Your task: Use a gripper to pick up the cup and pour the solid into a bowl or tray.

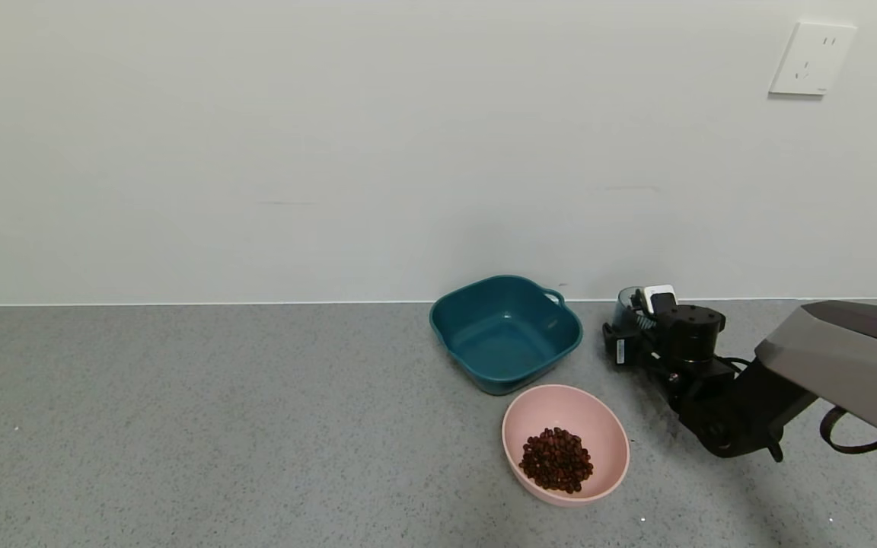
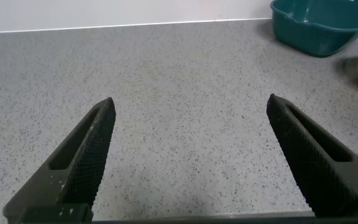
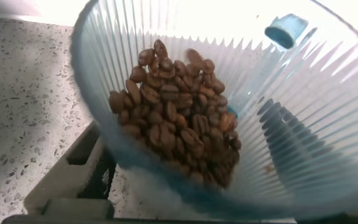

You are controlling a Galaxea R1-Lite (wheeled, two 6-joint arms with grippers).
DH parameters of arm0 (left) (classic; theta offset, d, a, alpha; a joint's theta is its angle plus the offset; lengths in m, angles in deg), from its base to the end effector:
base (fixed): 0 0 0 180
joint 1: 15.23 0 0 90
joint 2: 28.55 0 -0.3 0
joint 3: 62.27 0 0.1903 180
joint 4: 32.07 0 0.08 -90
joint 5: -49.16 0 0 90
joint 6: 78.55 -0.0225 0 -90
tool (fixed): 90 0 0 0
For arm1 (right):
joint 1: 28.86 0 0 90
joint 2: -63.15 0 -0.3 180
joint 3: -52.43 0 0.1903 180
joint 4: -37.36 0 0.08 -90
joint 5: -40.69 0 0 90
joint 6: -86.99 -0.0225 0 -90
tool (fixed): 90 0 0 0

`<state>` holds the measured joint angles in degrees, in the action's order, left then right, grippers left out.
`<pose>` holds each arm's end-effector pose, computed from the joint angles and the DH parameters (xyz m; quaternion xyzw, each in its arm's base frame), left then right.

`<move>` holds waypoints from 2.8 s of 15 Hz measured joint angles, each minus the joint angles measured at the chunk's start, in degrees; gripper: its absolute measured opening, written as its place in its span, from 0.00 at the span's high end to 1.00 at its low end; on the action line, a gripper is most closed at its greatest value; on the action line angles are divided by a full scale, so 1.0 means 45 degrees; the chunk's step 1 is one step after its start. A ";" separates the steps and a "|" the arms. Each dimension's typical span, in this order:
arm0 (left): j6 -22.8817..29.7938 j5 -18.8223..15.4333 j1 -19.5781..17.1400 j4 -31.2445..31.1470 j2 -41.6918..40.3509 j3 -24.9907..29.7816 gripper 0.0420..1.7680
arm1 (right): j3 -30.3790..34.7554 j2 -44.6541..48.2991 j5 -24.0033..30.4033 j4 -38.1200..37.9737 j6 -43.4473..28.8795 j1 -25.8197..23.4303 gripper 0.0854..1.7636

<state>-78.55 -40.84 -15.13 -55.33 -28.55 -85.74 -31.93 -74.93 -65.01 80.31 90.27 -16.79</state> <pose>-0.0229 0.0000 0.0762 0.0000 -0.0018 -0.0009 1.0000 0.4273 0.0852 0.0280 -0.0510 0.0920 -0.0289 0.9940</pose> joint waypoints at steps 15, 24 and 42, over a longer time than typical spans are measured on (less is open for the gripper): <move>0.0000 0.0000 0.0000 0.0000 0.0000 0.0000 0.01 | 0.1647 0.2048 0.0894 -0.1907 -0.0119 -0.0073 0.05; 0.0000 0.0000 0.0000 -0.0003 0.0000 0.0000 0.01 | 0.4004 0.6808 0.2235 -0.5513 -0.0141 -0.0374 0.04; 0.0000 0.0000 0.0000 -0.0003 0.0000 0.0000 0.01 | 0.6223 1.9976 0.2576 -1.5840 -0.0645 -0.0994 0.04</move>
<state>-78.55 -40.84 -15.13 -55.34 -28.55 -85.74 -3.92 14.97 -53.42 9.04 87.36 -21.27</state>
